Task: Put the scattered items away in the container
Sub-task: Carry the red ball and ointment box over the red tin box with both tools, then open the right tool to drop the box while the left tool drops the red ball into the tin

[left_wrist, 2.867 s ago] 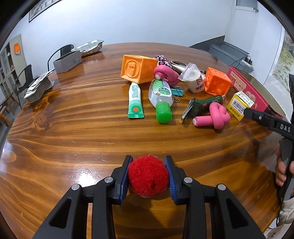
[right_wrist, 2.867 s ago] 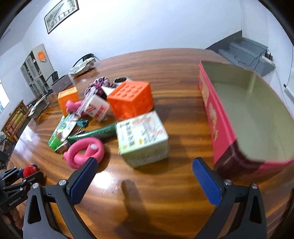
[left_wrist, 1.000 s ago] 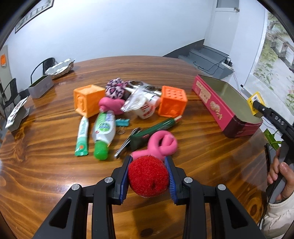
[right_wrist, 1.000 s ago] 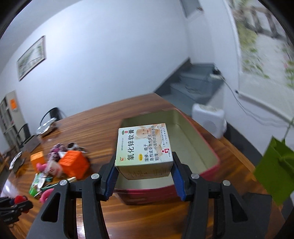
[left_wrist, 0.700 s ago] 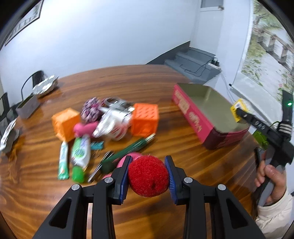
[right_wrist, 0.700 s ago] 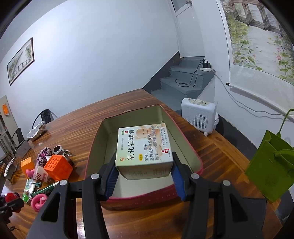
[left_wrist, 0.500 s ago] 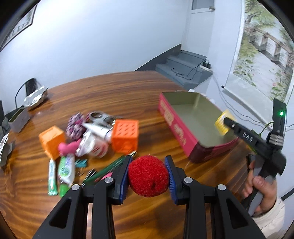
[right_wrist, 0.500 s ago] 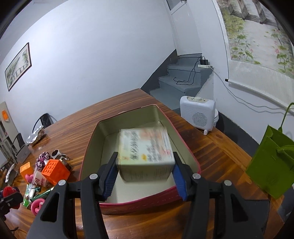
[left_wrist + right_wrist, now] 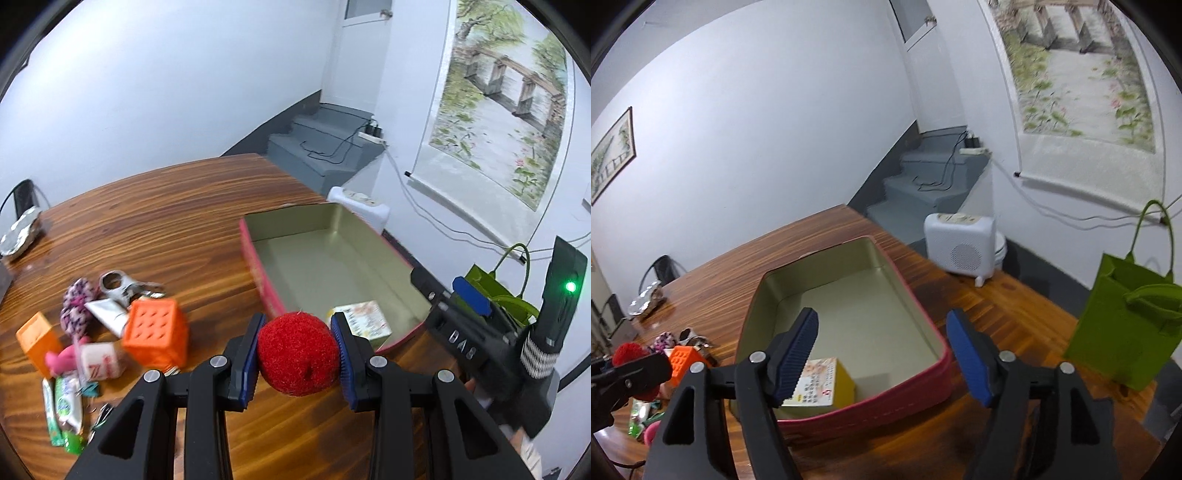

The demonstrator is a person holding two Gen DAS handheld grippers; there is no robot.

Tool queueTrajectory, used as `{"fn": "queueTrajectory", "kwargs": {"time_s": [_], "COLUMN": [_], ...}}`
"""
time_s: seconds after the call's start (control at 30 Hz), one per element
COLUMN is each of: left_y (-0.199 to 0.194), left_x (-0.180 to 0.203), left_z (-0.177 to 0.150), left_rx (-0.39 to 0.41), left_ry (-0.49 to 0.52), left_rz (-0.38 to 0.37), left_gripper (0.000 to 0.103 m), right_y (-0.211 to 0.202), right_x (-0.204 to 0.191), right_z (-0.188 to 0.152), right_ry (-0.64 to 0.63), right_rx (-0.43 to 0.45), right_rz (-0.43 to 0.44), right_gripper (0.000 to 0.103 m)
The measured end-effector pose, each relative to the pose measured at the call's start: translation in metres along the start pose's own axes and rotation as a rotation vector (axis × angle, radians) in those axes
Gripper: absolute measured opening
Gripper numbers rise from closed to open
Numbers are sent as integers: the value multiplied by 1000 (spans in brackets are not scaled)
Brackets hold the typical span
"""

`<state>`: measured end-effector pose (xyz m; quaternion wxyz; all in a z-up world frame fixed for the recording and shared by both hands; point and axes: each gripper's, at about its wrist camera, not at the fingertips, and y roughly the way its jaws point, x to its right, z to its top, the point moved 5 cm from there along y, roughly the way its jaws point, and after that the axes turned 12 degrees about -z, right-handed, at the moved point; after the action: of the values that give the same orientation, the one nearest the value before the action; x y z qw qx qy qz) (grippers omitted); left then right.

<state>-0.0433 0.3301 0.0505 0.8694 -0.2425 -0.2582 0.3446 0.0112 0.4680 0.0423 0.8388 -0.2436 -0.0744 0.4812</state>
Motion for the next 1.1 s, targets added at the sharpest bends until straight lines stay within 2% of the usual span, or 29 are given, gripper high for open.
{"fn": "queueTrajectory", "kwargs": {"time_s": [0.17,0.33,0.4,0.47,0.5,0.53,0.6,1.1], "left_y": [18,38,50,58,59,60,56,34], "left_x": [6,0,-4,-8,-8,-9,-9,-28], "left_z": [18,34,37,37,36,36,35,28], "left_rx": [2,25,11,-1,-2,1,26,50], "left_ry": [0,-12,-25,-48,-55,-62,-72,-119], "left_rz": [-25,-17,-18,-22,-23,-25,-29,31], "left_gripper": [37,37,40,51,62,78,89,89], "right_y": [3,0,-1,-2,-2,-1,-1,1], "right_x": [10,18,17,15,15,15,16,12], "right_z": [2,3,4,4,4,4,4,0], "right_ry": [41,70,62,54,51,52,59,45], "right_rx": [-8,-3,7,13,14,13,6,5], "right_rz": [-23,-20,-25,-26,-28,-27,-22,-22], "right_gripper": [77,77,77,78,78,78,78,78]}}
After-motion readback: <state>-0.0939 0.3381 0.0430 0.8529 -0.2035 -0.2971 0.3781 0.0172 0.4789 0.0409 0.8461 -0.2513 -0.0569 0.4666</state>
